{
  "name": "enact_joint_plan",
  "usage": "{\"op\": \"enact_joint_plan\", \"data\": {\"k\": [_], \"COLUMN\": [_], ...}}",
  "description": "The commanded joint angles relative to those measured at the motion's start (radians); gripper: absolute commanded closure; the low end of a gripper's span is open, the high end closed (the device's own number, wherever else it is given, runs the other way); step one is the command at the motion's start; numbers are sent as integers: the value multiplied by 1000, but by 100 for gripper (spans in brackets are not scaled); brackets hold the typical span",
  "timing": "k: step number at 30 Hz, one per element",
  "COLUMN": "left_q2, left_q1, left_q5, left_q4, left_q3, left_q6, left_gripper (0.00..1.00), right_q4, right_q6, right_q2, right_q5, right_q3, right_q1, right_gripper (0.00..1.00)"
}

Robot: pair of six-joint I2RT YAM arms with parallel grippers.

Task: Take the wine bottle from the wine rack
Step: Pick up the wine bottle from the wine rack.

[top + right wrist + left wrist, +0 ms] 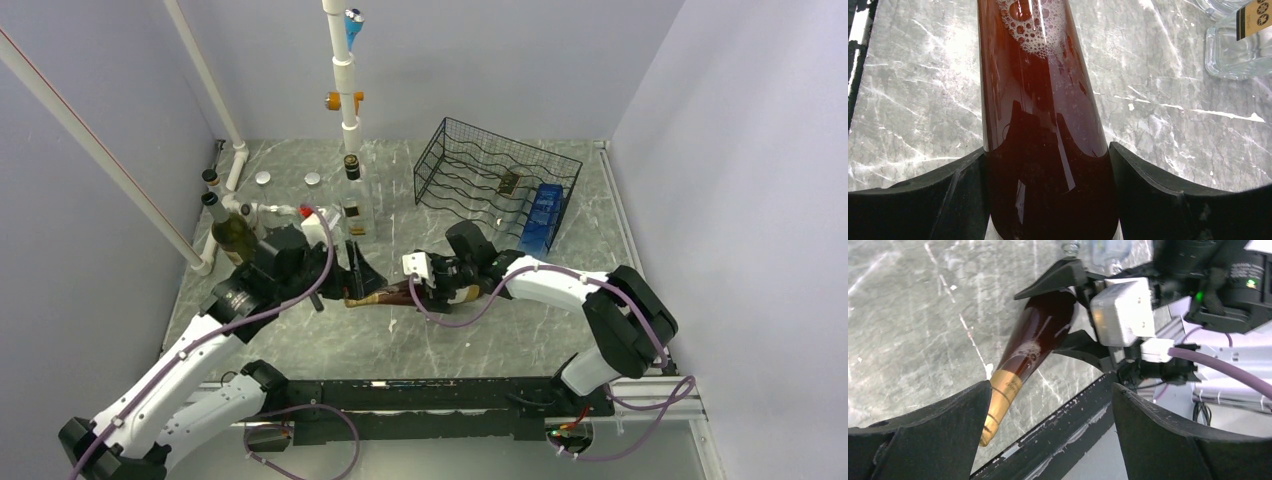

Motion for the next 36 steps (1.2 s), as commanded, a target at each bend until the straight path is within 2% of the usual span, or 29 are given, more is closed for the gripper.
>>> {"op": "enact_joint_plan", "data": {"k": [1, 7, 9, 12, 16, 20, 24, 29, 36], "left_q2": [-81, -223, -262, -288, -296, -305, -329, -374, -363], "left_q1": [5, 5, 5, 5, 5, 5, 5, 5, 5], "left_q5": [-142, -244, -282, -357, -378, -364, -379, -383, -431], "left_q4": [68, 139, 120, 78, 50, 83, 116, 219, 504], "left_q3": [-98, -209, -209, -202, -224, -293, -331, -422, -577], "left_q6": [-136, -252, -259, -264, -315, -416, -446, -519, -652], "left_gripper": [6, 5, 1, 1, 0, 1, 0, 0, 2], "right_q4": [125, 131, 133, 138, 146, 157, 163, 171, 186], "right_q6": [66, 98, 107, 119, 143, 170, 190, 211, 249], "right_q2": [-10, 2, 3, 6, 12, 15, 15, 19, 16], "right_q5": [-60, -47, -50, -54, -57, -56, -60, -73, -93], "right_q3": [50, 57, 57, 60, 62, 65, 65, 66, 66], "right_q1": [-5, -4, -5, -4, -6, -5, -4, -4, -5], "right_gripper": [92, 93, 93, 93, 93, 94, 94, 94, 94]}}
